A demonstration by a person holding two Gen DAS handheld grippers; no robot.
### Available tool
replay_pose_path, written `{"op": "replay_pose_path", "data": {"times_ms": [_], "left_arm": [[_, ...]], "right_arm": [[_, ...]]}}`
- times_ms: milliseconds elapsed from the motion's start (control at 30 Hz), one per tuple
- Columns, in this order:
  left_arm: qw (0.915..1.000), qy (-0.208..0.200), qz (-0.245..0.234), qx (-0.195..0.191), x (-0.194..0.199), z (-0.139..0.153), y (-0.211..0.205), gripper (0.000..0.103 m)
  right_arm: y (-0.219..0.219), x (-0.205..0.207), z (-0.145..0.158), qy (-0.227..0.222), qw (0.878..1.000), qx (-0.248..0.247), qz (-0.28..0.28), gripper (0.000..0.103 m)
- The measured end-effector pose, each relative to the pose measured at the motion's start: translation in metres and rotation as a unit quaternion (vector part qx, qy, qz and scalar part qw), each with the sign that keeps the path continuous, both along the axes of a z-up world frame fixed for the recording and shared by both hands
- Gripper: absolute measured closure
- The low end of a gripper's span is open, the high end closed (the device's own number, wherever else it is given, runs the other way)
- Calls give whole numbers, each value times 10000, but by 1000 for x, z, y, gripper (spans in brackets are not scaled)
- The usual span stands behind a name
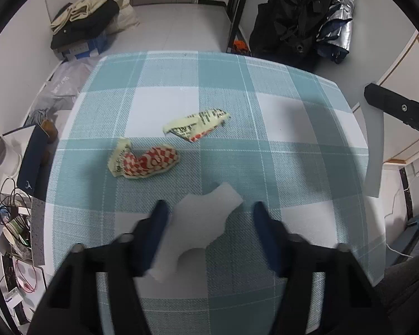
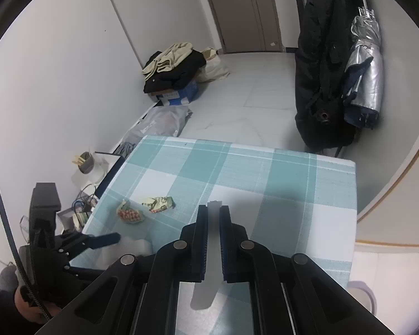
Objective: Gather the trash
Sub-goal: 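Lower the left gripper onto the white foam piece and close it, then lift the foam with the left gripper and carry it toward the white bin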
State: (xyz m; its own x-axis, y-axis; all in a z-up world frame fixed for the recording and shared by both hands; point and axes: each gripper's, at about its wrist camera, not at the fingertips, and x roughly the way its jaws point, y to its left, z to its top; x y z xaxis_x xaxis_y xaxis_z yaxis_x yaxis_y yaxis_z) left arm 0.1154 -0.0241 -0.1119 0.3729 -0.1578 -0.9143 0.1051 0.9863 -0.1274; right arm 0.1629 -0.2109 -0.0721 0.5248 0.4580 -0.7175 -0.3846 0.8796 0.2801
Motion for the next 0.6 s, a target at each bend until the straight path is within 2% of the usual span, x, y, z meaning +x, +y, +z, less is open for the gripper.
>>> {"op": "replay_pose_path", "data": {"times_ms": [100,233,600], "left_arm": [[9999,7,-103,-17,0,1,-4,68],[9998,11,-215,-20,-2,2,-7,70],[9995,-4,-61,-310,-12,9,1,71]], "right_arm": [[0,0,-1,-34,10000,5,12,96],[-4,1,-4,30,10000,-11,-79,96],[-26,-28,7,-80,9992,125,-359,96]]}}
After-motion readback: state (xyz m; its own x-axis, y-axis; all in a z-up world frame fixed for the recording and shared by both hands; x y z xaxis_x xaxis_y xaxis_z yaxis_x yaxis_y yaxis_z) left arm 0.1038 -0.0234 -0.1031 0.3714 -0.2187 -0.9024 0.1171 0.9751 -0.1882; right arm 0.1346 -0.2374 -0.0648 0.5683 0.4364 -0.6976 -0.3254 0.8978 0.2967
